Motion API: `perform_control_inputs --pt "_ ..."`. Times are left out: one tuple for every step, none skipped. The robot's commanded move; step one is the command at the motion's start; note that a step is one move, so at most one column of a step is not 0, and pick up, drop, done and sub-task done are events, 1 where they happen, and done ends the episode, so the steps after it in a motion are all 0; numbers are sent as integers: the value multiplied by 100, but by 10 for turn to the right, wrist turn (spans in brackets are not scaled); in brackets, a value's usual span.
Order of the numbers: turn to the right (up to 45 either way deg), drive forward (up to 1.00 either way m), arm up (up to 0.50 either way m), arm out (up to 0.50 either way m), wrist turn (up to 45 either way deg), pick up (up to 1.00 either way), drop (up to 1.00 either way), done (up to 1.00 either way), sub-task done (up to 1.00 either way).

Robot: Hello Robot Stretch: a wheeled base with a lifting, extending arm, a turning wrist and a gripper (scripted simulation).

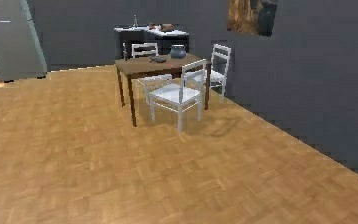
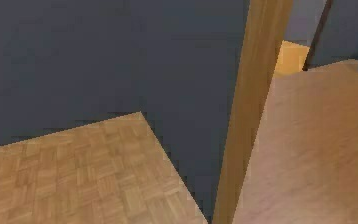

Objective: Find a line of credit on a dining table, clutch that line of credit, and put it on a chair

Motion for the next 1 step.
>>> perform_control_inputs --pt "0 30 0 0 0 0 0 0 0"
